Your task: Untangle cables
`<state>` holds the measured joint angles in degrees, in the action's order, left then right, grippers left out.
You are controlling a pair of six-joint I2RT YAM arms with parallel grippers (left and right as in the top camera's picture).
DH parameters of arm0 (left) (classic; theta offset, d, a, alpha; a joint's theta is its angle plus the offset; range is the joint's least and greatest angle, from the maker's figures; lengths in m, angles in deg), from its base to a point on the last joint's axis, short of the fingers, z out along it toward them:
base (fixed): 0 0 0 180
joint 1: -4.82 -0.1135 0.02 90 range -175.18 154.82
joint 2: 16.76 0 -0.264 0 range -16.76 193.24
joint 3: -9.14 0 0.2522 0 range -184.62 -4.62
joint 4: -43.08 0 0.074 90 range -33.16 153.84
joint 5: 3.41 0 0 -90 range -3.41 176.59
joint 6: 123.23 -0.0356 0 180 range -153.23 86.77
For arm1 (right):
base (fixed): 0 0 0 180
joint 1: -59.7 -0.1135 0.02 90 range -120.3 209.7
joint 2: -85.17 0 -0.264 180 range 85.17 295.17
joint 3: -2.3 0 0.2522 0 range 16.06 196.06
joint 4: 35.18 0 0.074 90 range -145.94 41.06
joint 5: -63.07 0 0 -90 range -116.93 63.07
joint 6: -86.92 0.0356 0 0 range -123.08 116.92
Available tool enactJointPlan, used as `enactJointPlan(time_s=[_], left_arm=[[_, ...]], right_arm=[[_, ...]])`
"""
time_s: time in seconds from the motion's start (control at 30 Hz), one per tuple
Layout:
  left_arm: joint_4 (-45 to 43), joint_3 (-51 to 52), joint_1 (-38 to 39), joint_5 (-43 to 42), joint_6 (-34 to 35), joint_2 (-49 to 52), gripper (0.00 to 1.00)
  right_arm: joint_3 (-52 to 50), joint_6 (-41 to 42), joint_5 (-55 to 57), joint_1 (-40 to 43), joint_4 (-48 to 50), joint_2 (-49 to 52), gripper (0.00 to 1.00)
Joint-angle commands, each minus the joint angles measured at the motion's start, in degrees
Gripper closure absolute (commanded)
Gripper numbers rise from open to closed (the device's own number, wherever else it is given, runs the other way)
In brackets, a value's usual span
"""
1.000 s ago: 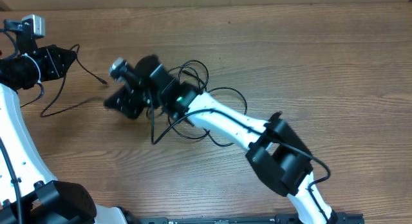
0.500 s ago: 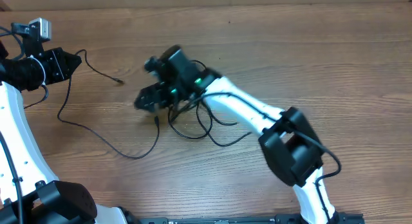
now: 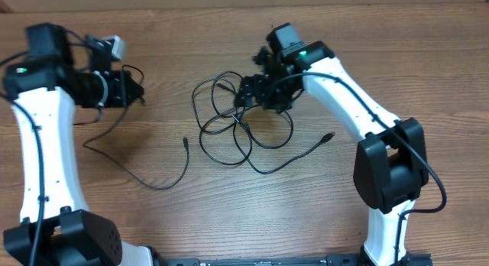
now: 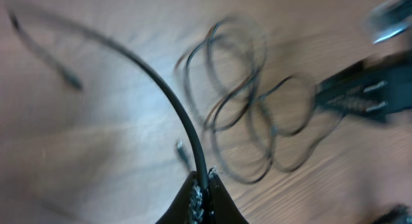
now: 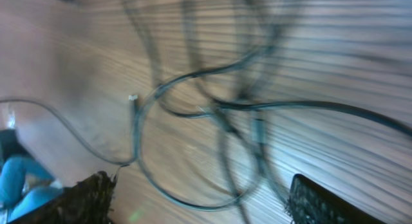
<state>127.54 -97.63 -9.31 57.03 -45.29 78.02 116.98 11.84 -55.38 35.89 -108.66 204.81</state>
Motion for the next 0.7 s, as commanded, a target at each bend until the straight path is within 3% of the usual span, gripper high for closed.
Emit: enactJointPlan(time_s=[0.0,0.07,0.17,0.43,0.57,0.67], left_arm=[[-0.2,3.7,3.1,16.5,9.5,0.0,0.96],[0.4,5.2,4.4,23.6,16.9,0.0,0.96],[2.4,7.6,5.4,30.0,27.4,0.0,0.96],[3.2,17.5,5.5,31.5,48.9,0.0,0.96],[3.3,21.4,5.5,29.6,51.6,0.0,0.96],[4.3,23.8,5.6,28.5,48.1,0.0,0.96]], right_arm=[[0.4,-0.4,4.8,2.4,-2.1,-1.7,0.09],[0.4,-0.4,5.1,3.3,-3.2,-1.7,0.0],[0.3,-0.4,5.5,4.0,-3.8,-1.7,0.0],[0.3,-0.4,6.0,4.0,-3.8,-1.7,0.0],[0.3,-0.4,6.1,4.0,-3.7,-1.7,0.0],[0.3,-0.4,8.0,4.0,-3.8,-1.7,0.0]])
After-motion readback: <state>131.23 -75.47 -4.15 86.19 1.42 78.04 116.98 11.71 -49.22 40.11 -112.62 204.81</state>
